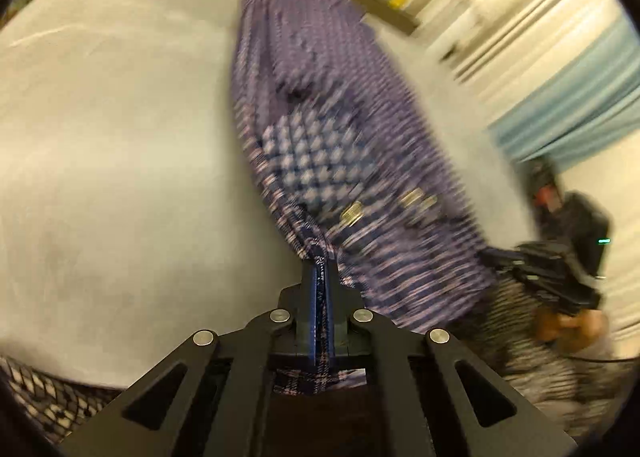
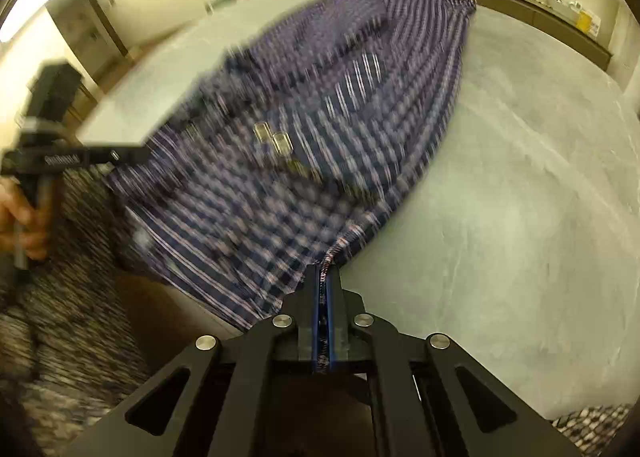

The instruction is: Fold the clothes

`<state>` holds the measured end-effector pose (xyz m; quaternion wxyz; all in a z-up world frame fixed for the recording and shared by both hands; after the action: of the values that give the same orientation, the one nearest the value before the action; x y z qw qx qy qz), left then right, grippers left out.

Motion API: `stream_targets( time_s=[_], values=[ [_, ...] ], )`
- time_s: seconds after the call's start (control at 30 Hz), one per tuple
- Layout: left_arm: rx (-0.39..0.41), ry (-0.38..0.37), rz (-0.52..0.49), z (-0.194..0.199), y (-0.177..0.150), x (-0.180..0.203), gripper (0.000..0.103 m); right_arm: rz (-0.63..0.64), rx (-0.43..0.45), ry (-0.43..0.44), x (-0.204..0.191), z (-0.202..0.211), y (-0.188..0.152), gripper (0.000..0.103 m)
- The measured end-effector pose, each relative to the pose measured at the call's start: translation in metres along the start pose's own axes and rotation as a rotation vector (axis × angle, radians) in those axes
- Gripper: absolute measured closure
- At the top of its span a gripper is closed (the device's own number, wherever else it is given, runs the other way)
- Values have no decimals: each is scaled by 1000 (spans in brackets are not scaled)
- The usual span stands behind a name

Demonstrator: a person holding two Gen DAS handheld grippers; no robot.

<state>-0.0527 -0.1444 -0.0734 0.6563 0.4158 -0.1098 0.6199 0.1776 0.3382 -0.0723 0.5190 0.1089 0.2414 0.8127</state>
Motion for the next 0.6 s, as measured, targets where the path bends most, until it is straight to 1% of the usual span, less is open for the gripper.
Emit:
stream_targets(
  time_s=[0.03,0.07,0.1,0.17,0.2,0.23,0.27,0.3,0.33,0.37,0.4,0.43,0.47,0.5,0.53,0.57,0.6],
  values=[
    [21,-40,6,7,18,7,100,0,14,20,0,6,9,100],
    [43,-79,12,14,36,15,100,-21,48,47,8,20,31,100],
    [71,-104,27,16,70,16,100,-41,78,65,17,28,55,100],
    [127,-152,58,21,139,19,100,-102,133,89,48,36,111,100],
    [144,-140,72,21,170,12,99,-138,154,100,65,36,139,100],
    [140,-132,97,10,195,3,99,-190,150,107,87,22,162,99],
    [135,-124,122,-1,219,-6,95,-243,145,113,108,8,186,99],
    [117,-133,150,-22,243,-15,93,-297,140,119,128,-8,207,96],
    [132,-107,171,-29,252,-29,82,-357,128,125,146,-28,216,80],
    [147,-82,192,-36,260,-44,80,-416,117,129,163,-46,223,64],
    [163,-56,212,-44,269,-58,80,-471,113,126,176,-57,222,45],
    [177,-53,215,-44,267,-62,80,-514,116,124,185,-64,218,45],
    [199,-59,207,-40,261,-64,74,-529,114,135,187,-67,212,45],
    [221,-64,200,-37,255,-66,70,-517,102,142,186,-66,207,45],
    [239,-48,193,-33,246,-68,62,-486,95,139,181,-63,204,45],
    [257,-32,186,-29,238,-69,60,-429,103,139,170,-57,205,45],
    [274,-7,167,-27,225,-68,60,-372,110,138,159,-51,206,45]
  ],
)
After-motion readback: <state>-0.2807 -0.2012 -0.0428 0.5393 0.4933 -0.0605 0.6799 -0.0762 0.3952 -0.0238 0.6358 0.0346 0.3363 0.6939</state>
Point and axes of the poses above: each gripper's, at about its wrist camera, not at the fingertips, and z roughly against the way its jaws point, x to its right, y to its top, the point moved 10 cm from there along -z, roughly the way its jaws point, and after that the axes turned 11 degrees about -y, right-handed, at the moved point
